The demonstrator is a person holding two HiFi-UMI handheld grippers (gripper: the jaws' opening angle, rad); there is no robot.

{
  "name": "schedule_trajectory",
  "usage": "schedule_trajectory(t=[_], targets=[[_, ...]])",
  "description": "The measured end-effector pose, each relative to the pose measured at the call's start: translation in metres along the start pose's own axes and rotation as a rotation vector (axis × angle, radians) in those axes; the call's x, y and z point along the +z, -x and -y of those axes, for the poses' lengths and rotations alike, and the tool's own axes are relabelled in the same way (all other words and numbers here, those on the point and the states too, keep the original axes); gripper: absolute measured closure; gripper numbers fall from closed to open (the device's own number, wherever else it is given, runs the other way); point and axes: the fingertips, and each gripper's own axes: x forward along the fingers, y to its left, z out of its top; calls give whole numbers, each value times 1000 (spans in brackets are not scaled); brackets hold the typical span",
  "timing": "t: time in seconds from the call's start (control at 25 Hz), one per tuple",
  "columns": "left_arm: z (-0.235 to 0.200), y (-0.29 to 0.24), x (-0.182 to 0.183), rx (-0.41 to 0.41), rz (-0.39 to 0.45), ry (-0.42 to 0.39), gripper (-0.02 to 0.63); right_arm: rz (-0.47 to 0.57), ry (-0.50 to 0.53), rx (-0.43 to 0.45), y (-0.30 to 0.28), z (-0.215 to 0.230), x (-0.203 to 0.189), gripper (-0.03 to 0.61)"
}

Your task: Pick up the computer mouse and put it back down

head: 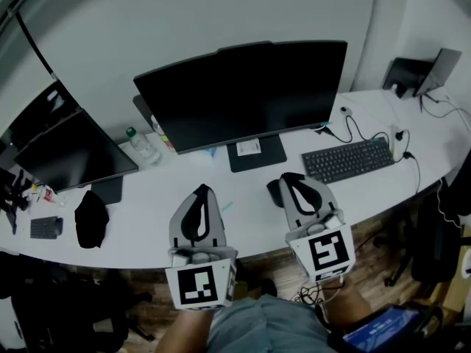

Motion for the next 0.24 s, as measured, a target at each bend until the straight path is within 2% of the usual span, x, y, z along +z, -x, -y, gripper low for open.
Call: schedule_trajectory(t=[0.24], targets=[[-1, -1, -3, 4, -5, 1, 609, -5, -10, -4, 0, 2, -4, 565]])
